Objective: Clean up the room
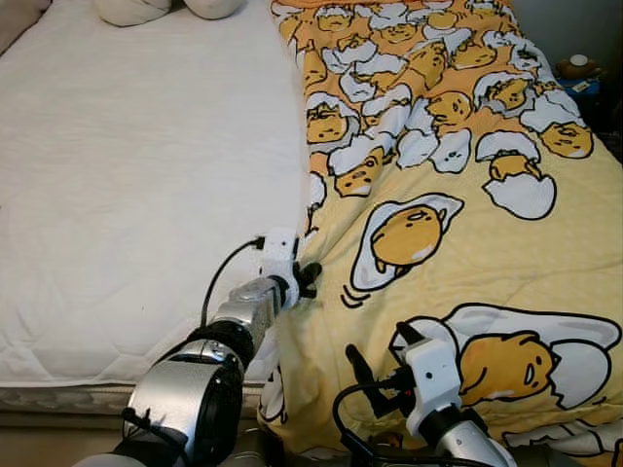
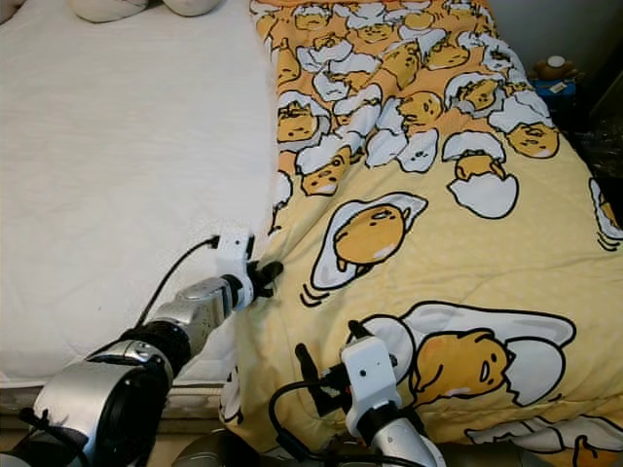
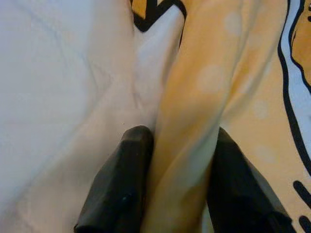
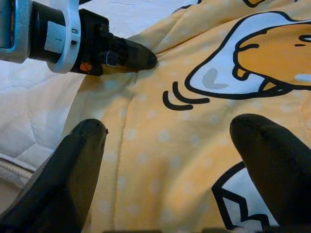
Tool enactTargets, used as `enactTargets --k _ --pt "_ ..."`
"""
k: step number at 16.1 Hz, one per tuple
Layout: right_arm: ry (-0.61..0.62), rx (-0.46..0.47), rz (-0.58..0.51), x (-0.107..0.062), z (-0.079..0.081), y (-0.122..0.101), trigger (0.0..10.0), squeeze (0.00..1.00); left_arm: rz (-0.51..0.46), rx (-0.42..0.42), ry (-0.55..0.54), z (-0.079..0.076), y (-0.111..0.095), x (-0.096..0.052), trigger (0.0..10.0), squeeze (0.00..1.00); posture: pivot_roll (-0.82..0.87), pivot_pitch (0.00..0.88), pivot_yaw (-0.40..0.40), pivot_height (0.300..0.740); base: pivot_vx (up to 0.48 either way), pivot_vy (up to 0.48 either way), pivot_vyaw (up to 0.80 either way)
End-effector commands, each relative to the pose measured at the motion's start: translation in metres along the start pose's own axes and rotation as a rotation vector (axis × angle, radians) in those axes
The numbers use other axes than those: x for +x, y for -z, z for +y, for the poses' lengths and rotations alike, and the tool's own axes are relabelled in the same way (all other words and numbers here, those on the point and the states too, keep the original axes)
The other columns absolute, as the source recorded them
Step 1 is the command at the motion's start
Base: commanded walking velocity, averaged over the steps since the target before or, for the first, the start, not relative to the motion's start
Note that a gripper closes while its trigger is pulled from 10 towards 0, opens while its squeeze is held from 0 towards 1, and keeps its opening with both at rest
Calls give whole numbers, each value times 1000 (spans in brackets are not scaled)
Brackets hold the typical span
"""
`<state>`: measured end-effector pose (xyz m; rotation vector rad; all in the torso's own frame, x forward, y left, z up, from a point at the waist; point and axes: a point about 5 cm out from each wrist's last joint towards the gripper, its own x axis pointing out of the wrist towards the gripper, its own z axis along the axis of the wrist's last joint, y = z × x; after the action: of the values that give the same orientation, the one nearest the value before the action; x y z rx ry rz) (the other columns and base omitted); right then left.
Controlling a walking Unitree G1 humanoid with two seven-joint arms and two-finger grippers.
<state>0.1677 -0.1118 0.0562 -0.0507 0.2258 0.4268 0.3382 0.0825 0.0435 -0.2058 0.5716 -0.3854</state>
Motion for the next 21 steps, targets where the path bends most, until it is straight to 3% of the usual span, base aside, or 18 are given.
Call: enactTargets --k 1,4,5,7,10,15,21 --pt "0 8 27 -1 1 5 10000 0 4 -4 13 -3 -1 1 0 0 -158 126 58 740 0 0 0" --pt "2 7 29 -1 0 5 10000 0 -14 52 88 -13 -2 2 0 0 -160 125 56 740 0 0 0" --pt "3 6 29 -1 0 5 10000 0 -22 109 92 -14 -4 3 0 0 -159 125 55 740 0 0 0" --pt "2 2 32 -1 -1 5 10000 0 -44 144 67 -12 -9 3 0 0 -156 124 52 740 0 0 0" --pt "1 -2 35 0 -2 6 10000 0 -74 184 21 -4 -14 0 0 0 -155 121 52 740 0 0 0" --pt "4 -10 35 1 -3 6 10000 0 -237 360 -11 4 -40 -6 0 0 -150 115 52 740 0 0 0" --pt "-4 -19 37 2 -5 6 10000 0 -227 419 -110 37 -39 -19 0 0 -143 109 46 740 0 0 0"
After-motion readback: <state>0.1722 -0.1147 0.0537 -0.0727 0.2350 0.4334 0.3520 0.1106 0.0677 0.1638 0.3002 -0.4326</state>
